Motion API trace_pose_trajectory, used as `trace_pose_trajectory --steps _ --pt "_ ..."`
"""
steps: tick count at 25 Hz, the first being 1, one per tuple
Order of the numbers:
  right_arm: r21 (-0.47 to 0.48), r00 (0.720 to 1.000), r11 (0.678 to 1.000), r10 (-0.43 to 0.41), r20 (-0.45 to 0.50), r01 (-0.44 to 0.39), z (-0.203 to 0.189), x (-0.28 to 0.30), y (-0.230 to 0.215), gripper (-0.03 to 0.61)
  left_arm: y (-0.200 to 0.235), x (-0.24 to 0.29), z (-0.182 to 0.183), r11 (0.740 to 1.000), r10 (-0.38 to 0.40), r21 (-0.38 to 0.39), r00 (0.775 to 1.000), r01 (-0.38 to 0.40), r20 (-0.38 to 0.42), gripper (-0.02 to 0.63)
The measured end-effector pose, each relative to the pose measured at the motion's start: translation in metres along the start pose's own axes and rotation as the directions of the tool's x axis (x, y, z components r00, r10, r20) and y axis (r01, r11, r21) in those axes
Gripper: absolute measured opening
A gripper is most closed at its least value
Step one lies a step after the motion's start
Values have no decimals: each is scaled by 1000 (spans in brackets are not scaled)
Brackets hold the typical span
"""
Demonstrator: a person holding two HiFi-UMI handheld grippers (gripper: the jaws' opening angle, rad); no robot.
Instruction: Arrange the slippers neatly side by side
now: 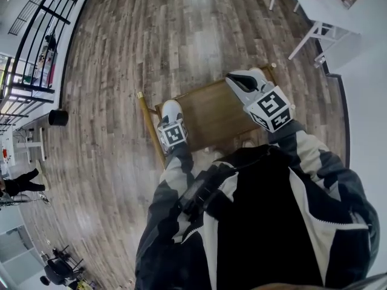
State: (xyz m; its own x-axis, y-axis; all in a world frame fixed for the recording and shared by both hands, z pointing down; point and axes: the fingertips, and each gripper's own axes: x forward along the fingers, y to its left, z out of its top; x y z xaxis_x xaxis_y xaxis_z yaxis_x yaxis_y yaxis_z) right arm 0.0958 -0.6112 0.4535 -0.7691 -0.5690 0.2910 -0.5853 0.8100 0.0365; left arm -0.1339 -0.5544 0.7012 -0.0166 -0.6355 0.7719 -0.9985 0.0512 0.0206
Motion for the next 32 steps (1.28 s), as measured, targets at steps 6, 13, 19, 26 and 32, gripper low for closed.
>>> trace_pose_trajectory --steps 6,13,19,26,32 --pt "8 999 1000 30 21 -30 9 6 7 5 -36 -74 110 994 -87 95 947 60 309 159" --pt "-12 996 999 51 77 -50 35 -1 20 5 -105 -197 209 944 -327 240 724 226 607 18" --pt "-12 992 998 56 113 -55 48 -10 23 5 -142 -217 215 901 -429 334 674 276 602 18" --pt "3 997 1000 -1 77 0 36 -18 10 5 -157 -212 208 891 -449 348 678 292 581 18" --pt "29 993 993 -113 -27 113 -4 -22 -37 36 -164 -207 204 879 -472 363 671 310 571 20"
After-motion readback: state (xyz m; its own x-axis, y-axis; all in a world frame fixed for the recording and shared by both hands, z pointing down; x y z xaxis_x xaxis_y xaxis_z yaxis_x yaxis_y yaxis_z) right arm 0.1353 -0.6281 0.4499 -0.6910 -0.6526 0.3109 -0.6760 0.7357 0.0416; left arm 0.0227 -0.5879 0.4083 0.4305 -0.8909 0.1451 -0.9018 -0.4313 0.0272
